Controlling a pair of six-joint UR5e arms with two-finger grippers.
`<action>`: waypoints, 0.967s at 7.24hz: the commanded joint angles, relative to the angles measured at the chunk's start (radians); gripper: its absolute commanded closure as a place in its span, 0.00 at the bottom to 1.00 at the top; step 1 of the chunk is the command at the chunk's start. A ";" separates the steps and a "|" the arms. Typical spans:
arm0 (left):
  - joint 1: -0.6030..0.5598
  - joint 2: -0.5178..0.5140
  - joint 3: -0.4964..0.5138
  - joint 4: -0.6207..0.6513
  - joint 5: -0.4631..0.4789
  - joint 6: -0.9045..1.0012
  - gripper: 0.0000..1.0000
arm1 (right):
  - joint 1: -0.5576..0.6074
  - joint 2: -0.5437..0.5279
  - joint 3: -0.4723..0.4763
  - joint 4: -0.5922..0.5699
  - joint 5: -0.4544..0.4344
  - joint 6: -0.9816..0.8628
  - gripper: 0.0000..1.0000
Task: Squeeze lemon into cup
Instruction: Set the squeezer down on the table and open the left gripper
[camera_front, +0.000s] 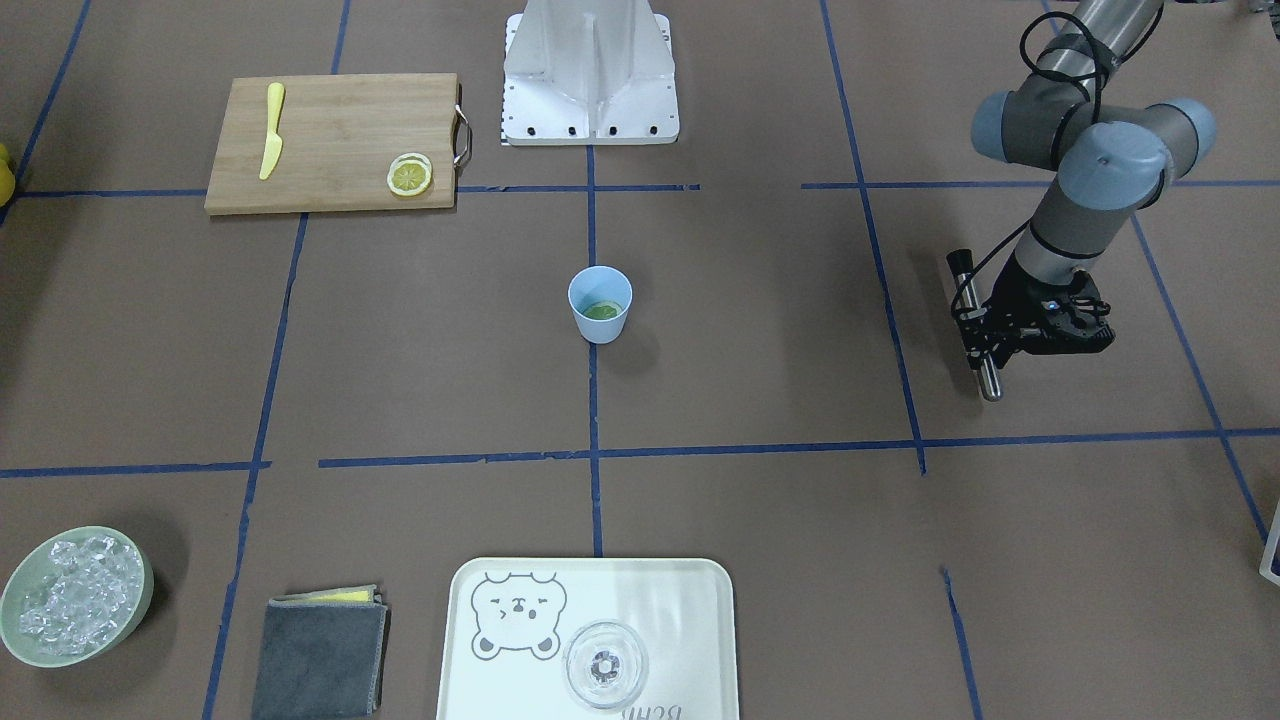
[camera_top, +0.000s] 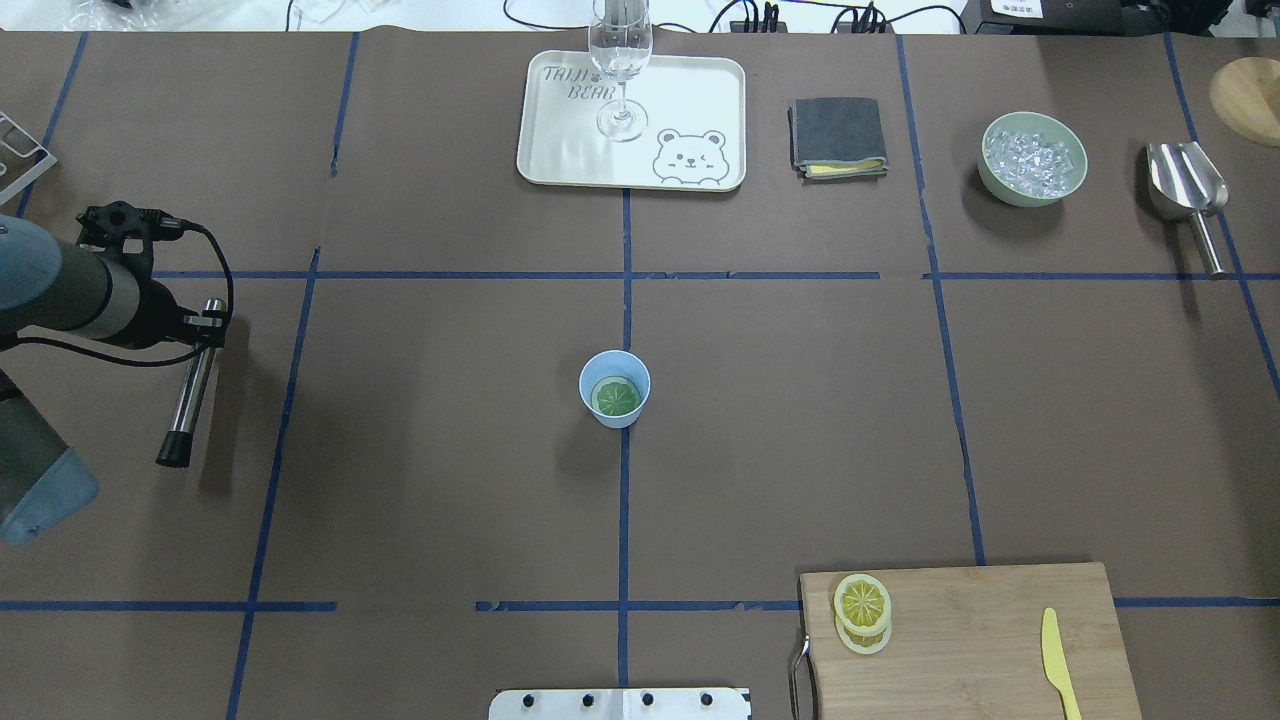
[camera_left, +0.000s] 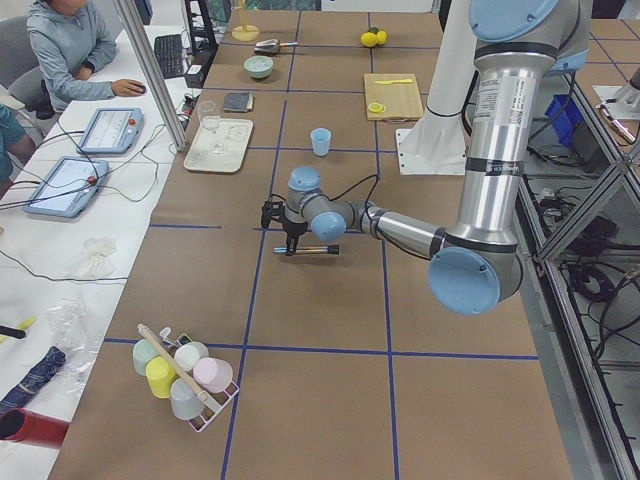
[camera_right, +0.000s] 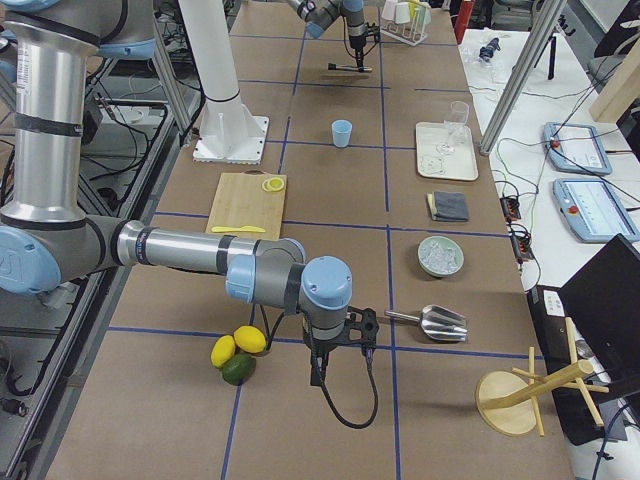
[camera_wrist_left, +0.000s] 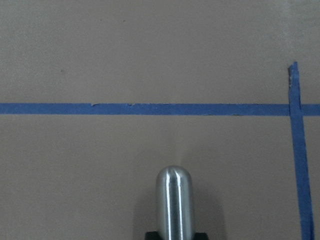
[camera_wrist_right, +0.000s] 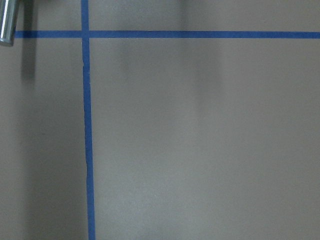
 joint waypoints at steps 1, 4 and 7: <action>-0.001 -0.001 0.000 -0.001 0.001 0.021 0.00 | 0.000 0.000 -0.001 0.000 0.000 0.000 0.00; -0.021 0.027 -0.088 0.008 -0.011 0.041 0.00 | 0.000 0.000 -0.001 0.000 0.000 0.000 0.00; -0.245 0.122 -0.147 0.057 -0.116 0.413 0.00 | 0.000 -0.001 -0.001 0.000 0.000 0.000 0.00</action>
